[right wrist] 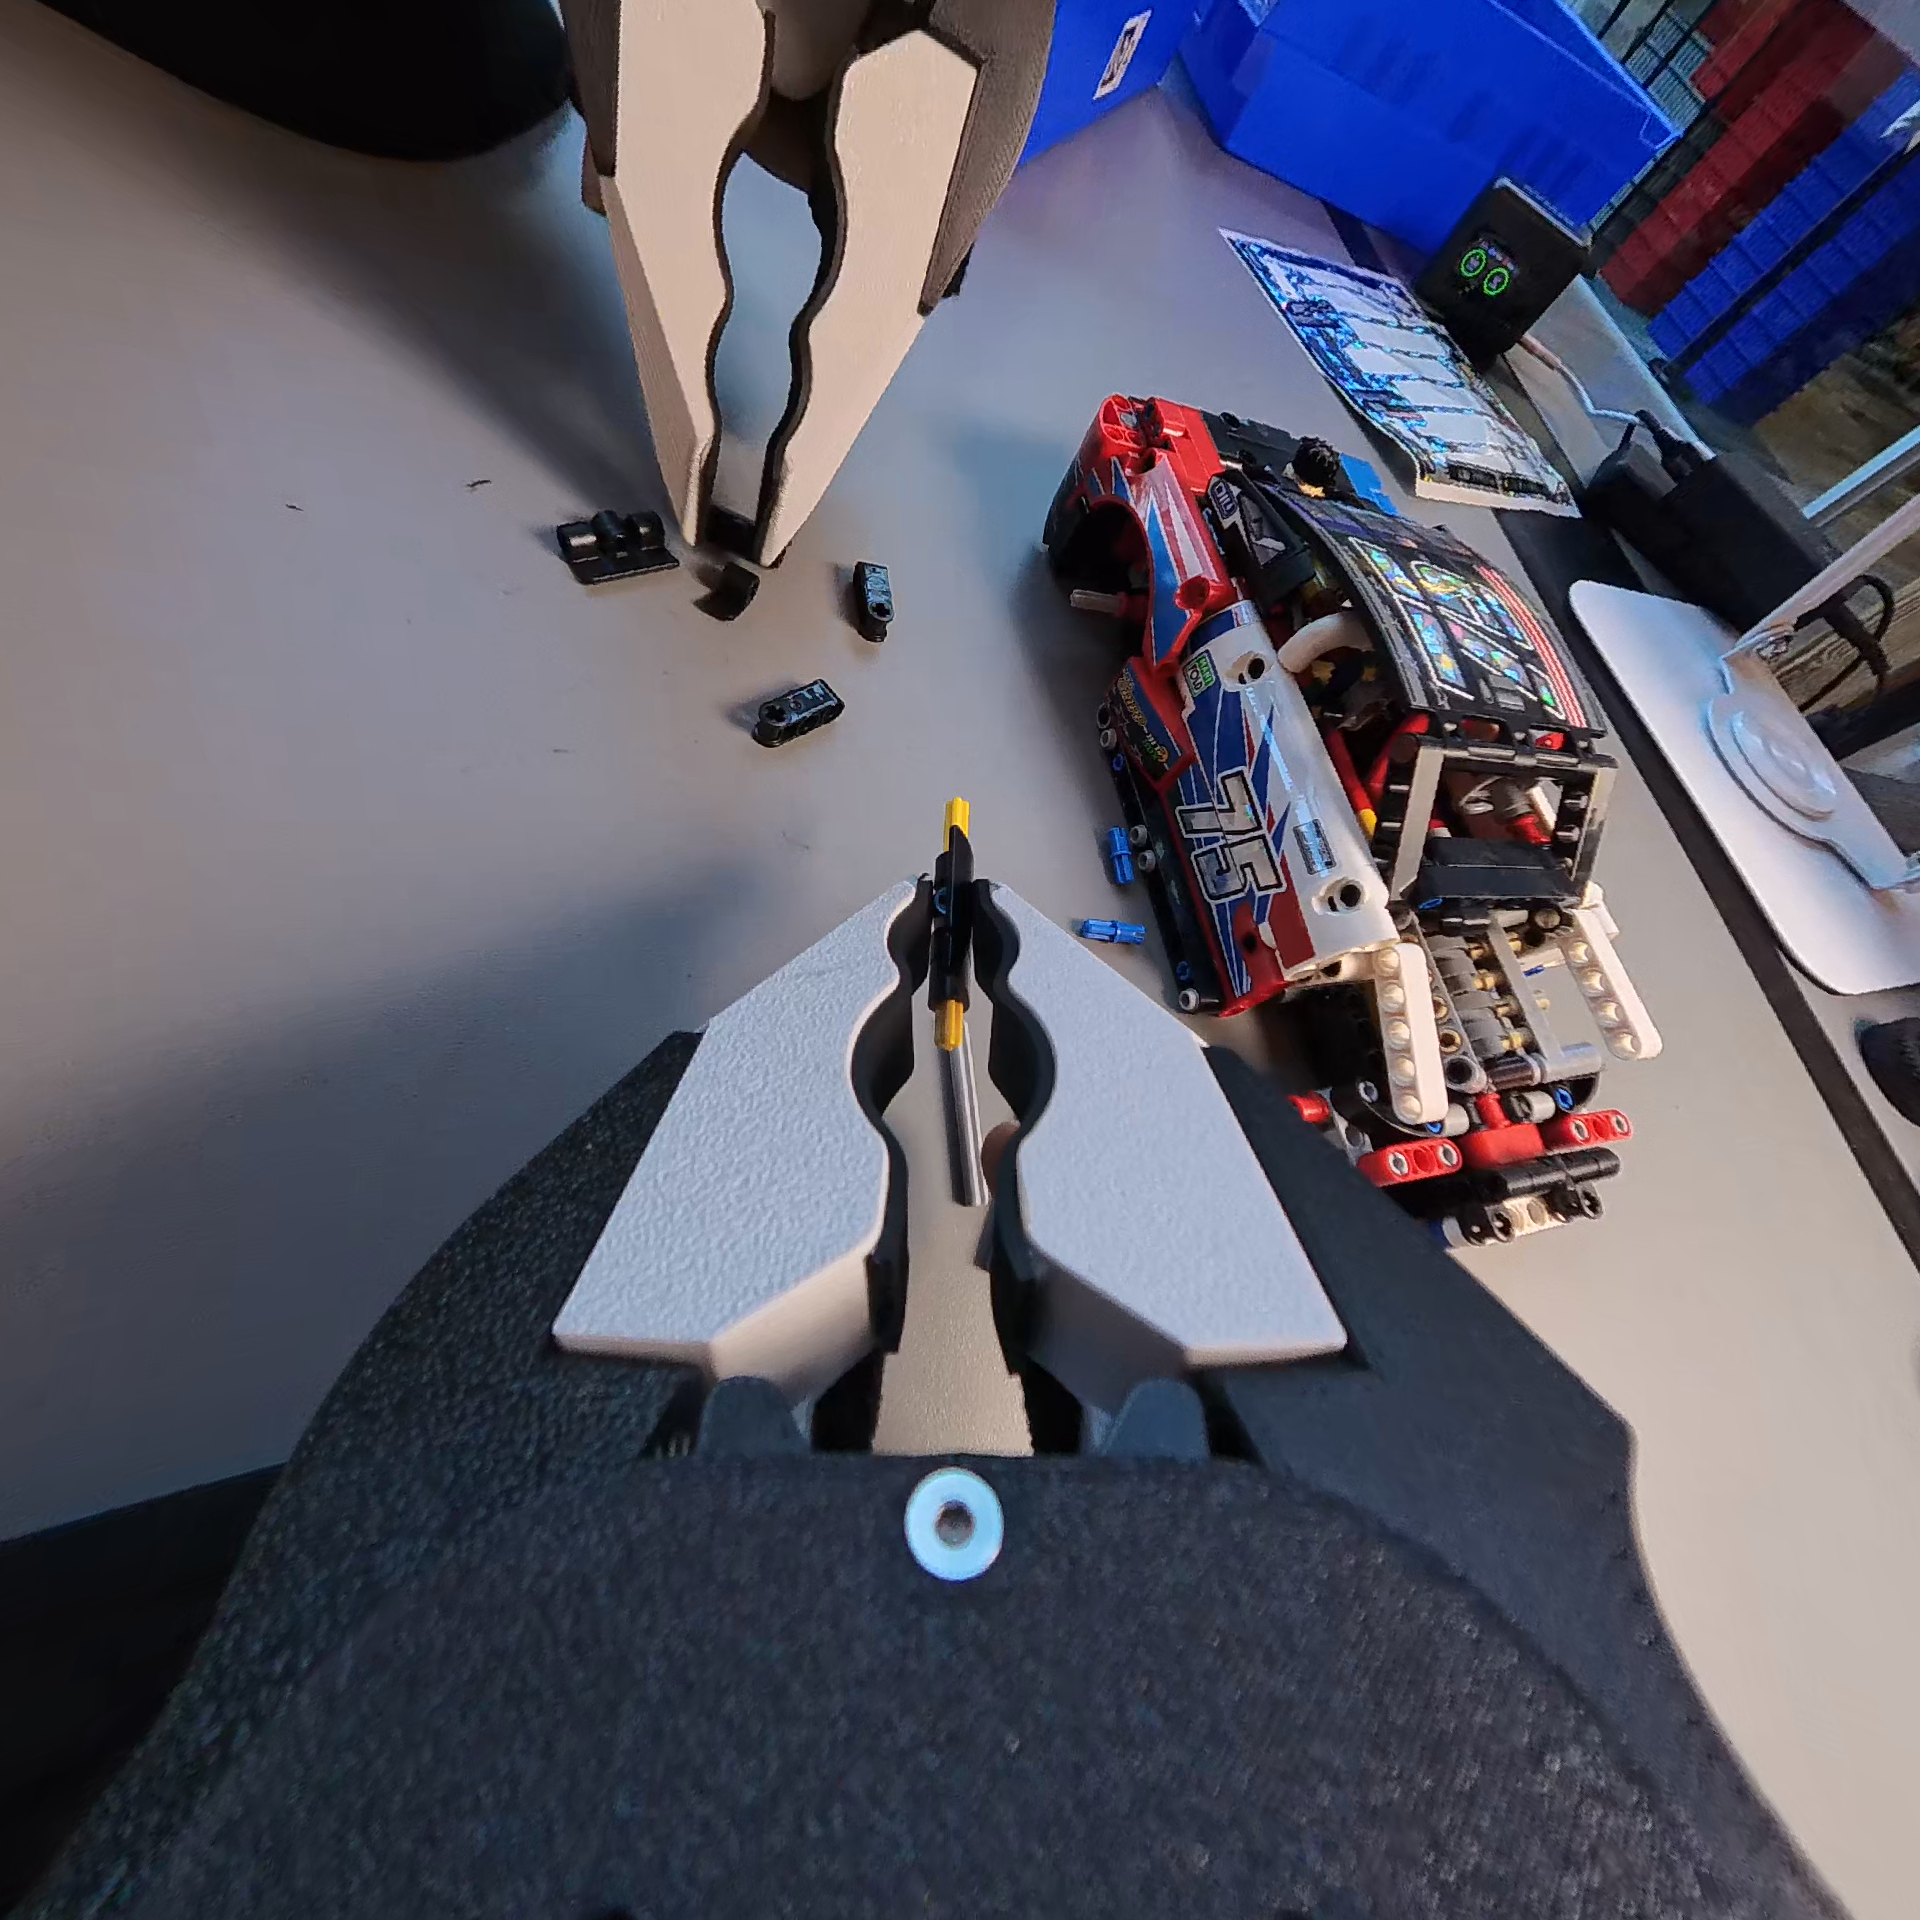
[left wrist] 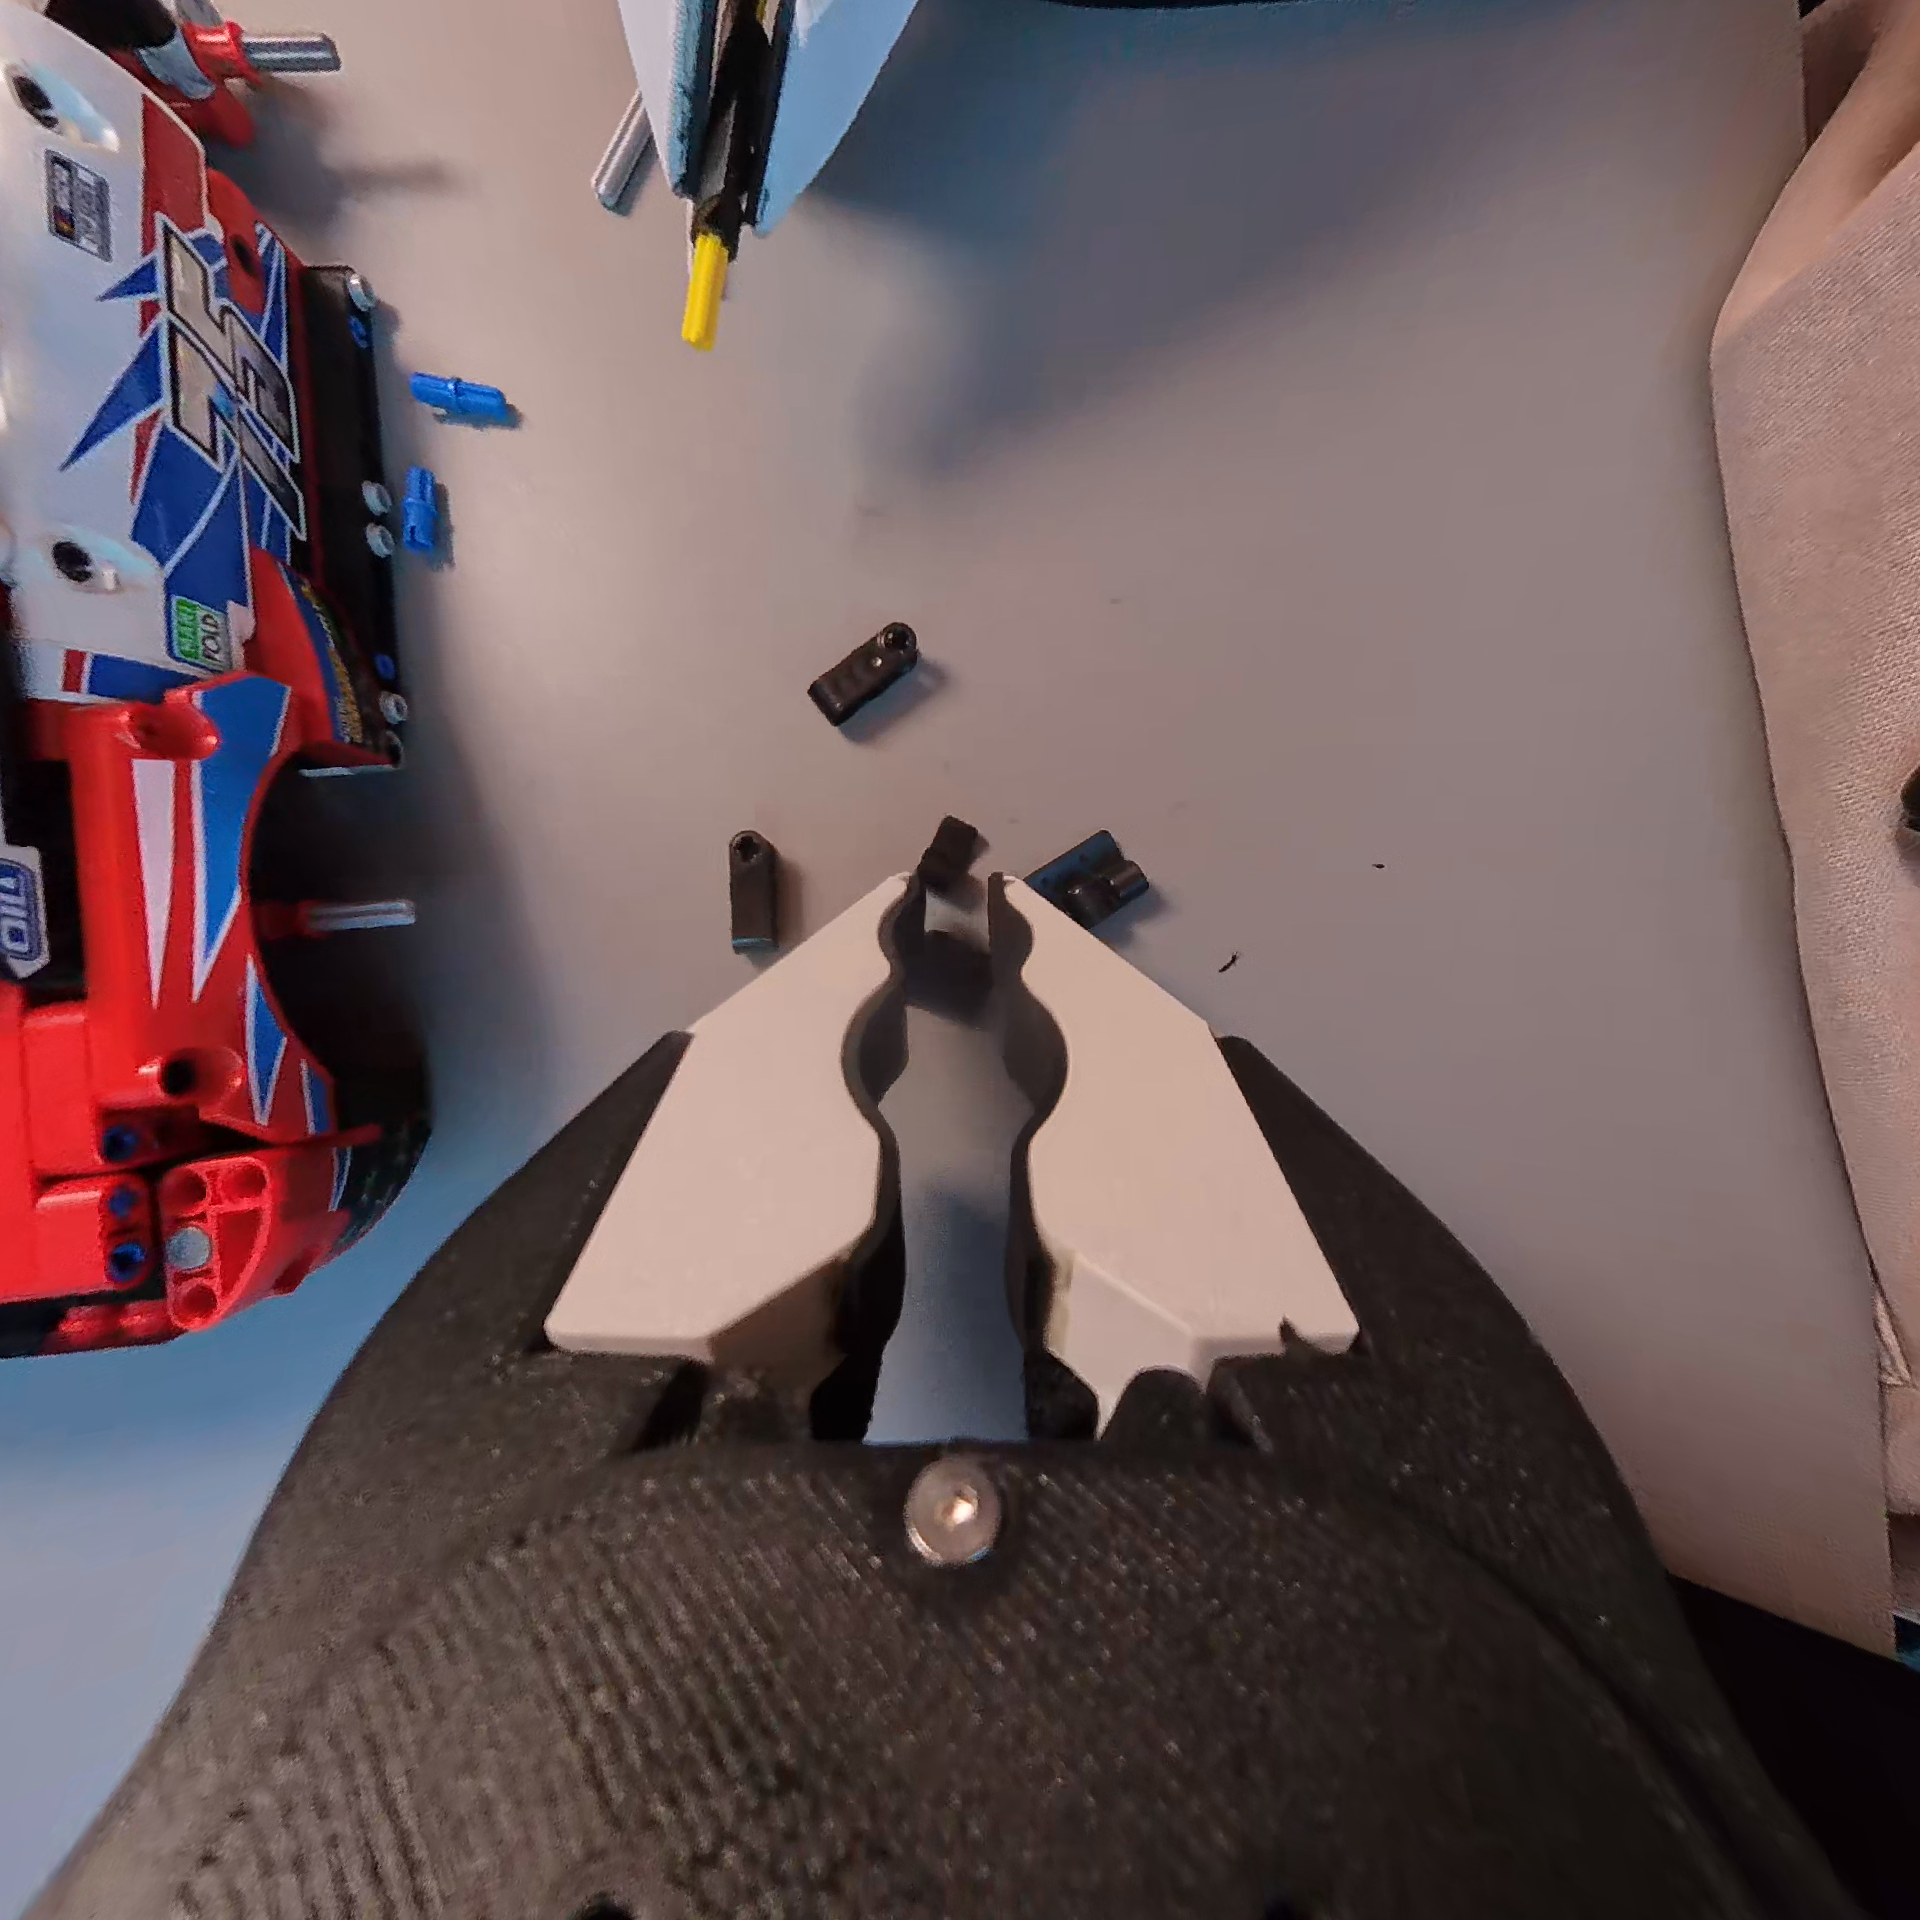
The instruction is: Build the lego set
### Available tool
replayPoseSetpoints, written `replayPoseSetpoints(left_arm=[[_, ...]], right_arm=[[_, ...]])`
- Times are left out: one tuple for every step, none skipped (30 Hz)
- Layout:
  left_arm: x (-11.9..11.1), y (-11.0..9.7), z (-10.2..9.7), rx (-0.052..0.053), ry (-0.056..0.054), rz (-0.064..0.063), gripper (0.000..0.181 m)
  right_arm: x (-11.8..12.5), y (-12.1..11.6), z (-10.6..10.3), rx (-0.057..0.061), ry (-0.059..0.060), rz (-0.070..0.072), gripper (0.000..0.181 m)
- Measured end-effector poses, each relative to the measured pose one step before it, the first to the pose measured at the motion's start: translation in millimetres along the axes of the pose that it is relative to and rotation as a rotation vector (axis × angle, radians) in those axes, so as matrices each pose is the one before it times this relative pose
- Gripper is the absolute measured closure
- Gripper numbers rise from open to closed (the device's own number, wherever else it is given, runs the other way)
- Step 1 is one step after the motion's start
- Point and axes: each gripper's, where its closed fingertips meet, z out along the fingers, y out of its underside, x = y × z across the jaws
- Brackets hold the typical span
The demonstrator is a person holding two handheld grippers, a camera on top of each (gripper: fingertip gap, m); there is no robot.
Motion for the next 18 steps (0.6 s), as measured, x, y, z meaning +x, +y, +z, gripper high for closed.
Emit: replayPoseSetpoints(left_arm=[[-0.83, -0.76, -0.69, 0.0064, -0.0029, -0.0048, 0.171], [-1.28, -0.43, 0.00, 0.0044, -0.0061, -0.0044, 0.171], [-1.44, 0.01, 0.87, 0.0026, -0.0091, -0.0027, 0.169], [-0.82, 0.33, 1.38, -0.0007, -0.0058, -0.0011, 0.168], [-0.14, 0.79, 1.62, -0.0032, -0.0011, 0.0000, 0.167], [0.44, 0.70, 1.57, -0.0031, 0.0022, 0.0003, 0.167], [0.15, 0.47, 1.53, -0.0013, 0.0023, -0.0001, 0.167], [-0.08, -0.26, 1.08, 0.0023, 0.0007, -0.0001, 0.168], [-0.06, -1.02, 0.29, 0.0058, 0.0021, 0.0010, 0.171], [0.01, -0.28, 0.44, -0.0003, 0.0025, 0.0016, 0.172], [0.00, -0.08, 0.51, -0.0025, 0.0007, 0.0037, 0.173], [-0.29, -0.46, 0.33, 0.0006, -0.0020, 0.0052, 0.173], [-0.32, -0.59, 0.43, 0.0003, -0.0024, 0.0035, 0.173], [-0.48, -0.68, 0.45, 0.0008, -0.0026, 0.0002, 0.174], [-1.09, -1.00, 0.39, 0.0022, -0.0073, -0.0003, 0.174], [-1.58, -1.24, 0.33, 0.0056, -0.0105, 0.0001, 0.174], [-2.38, -1.44, 0.30, 0.0069, -0.0143, -0.0022, 0.173], [-2.91, -1.16, 0.46, 0.0070, -0.0183, -0.0025, 0.173]], right_arm=[[-0.09, 0.03, 0.07, 0.0000, -0.0002, -0.0006, 0.176], [-0.07, 0.01, 0.00, -0.0004, -0.0002, -0.0004, 0.176], [0.01, 0.11, 0.10, -0.0004, -0.0001, -0.0002, 0.176], [0.01, -0.02, 0.01, 0.0002, 0.0001, 0.0001, 0.176], [0.07, -0.09, -0.11, 0.0006, 0.0001, 0.0002, 0.176], [0.05, -0.10, -0.04, 0.0005, -0.0002, 0.0007, 0.176], [0.01, 0.02, -0.01, 0.0002, -0.0002, 0.0006, 0.176], [0.03, 0.06, -0.03, -0.0001, -0.0002, 0.0003, 0.176], [-0.02, 0.03, -0.02, -0.0002, 0.0000, 0.0002, 0.176], [0.01, -0.03, 0.01, 0.0002, 0.0001, 0.0001, 0.176], [-0.01, 0.01, -0.01, 0.0003, -0.0004, 0.0005, 0.176], [0.11, -0.03, -0.08, 0.0004, -0.0003, 0.0007, 0.176], [0.02, -0.01, 0.00, 0.0004, -0.0002, 0.0004, 0.176], [-0.07, -0.01, -0.06, 0.0003, -0.0002, 0.0000, 0.176], [-0.06, -0.04, 0.02, -0.0001, -0.0002, -0.0006, 0.176], [-0.06, 0.10, 0.04, -0.0005, 0.0000, -0.0008, 0.176], [-0.17, 0.06, 0.06, -0.0006, -0.0002, -0.0008, 0.176], [-0.03, 0.03, -0.02, -0.0006, 0.0000, -0.0006, 0.176]])
